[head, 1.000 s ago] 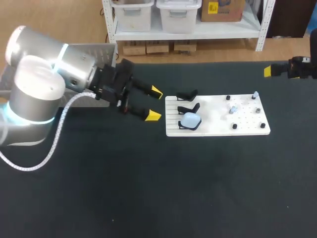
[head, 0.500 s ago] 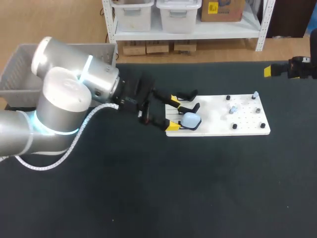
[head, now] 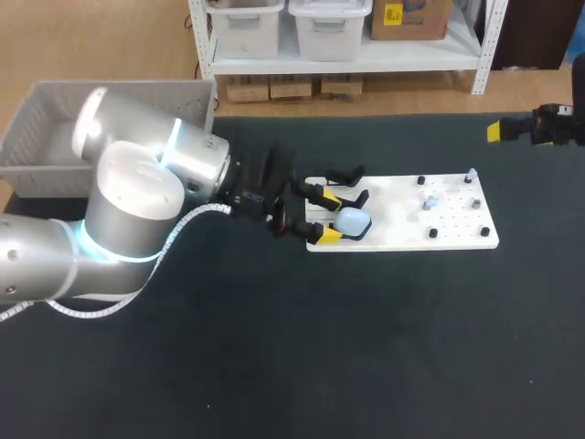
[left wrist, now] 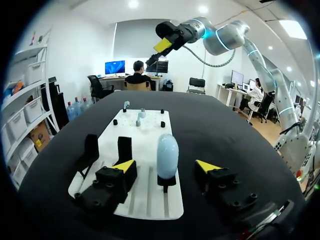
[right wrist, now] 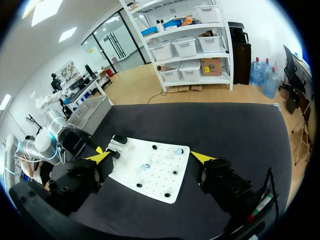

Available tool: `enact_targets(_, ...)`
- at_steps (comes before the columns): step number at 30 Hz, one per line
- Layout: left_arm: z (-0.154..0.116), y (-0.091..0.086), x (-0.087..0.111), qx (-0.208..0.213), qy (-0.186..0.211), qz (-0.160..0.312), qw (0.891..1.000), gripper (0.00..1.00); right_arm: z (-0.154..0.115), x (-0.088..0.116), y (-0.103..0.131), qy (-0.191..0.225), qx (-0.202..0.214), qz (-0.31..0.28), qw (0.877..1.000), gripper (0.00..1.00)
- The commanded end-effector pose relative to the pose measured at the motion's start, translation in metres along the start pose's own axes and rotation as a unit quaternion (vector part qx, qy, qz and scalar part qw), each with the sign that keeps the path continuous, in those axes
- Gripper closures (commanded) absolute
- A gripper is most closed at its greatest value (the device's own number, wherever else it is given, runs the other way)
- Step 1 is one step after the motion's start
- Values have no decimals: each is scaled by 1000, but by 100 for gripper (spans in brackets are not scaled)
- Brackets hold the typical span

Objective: Pick up each earbud case from the left stands, insert the matching earbuds, close the lid, and place the case in the box.

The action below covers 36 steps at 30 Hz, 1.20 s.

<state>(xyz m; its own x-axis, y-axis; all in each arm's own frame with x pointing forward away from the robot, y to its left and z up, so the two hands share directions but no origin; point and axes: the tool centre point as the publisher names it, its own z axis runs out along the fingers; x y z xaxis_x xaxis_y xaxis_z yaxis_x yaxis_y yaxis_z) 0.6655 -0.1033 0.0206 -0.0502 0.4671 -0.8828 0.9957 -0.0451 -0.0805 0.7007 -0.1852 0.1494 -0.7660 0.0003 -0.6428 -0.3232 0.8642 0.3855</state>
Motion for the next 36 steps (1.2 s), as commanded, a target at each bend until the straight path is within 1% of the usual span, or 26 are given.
enact_targets(1,3,-1,3,-5,-5,1,1000,35,0,0,0,0,0,0,1000,0)
enact_targets(4,5,-1,2,-5,-6,3,1000,41,0,0,0,0,0,0,1000,0)
enact_targets(5,5,-2,2,-5,-8,5,1000,41,0,0,0,0,0,0,1000,0)
enact_targets(8,6,-3,3,-9,-10,8,1000,36,0,0,0,0,0,0,1000,0)
enact_targets(9,7,-4,4,-10,-11,9,1000,33,0,0,0,0,0,0,1000,0)
enact_targets(12,8,-5,5,-18,-15,13,1000,37,0,0,0,0,0,0,1000,0)
enact_targets(15,11,-5,6,-19,-18,13,1000,36,0,0,0,0,0,0,1000,0)
enact_targets(17,12,-5,7,-19,-20,13,1000,38,0,0,0,0,0,0,1000,0)
enact_targets(20,13,-5,7,-19,-23,13,999,39,0,0,0,0,0,0,1000,0)
enact_targets(28,15,-4,4,-19,-25,13,999,50,0,0,0,0,0,0,1000,0)
enact_targets(32,15,-3,2,-19,-25,15,999,51,0,0,0,0,0,0,1000,0)
enact_targets(35,15,-3,1,-19,-24,15,999,53,0,0,0,0,0,0,1000,0)
enact_targets(36,16,-3,2,-18,-23,15,999,56,0,0,0,0,0,0,1000,0)
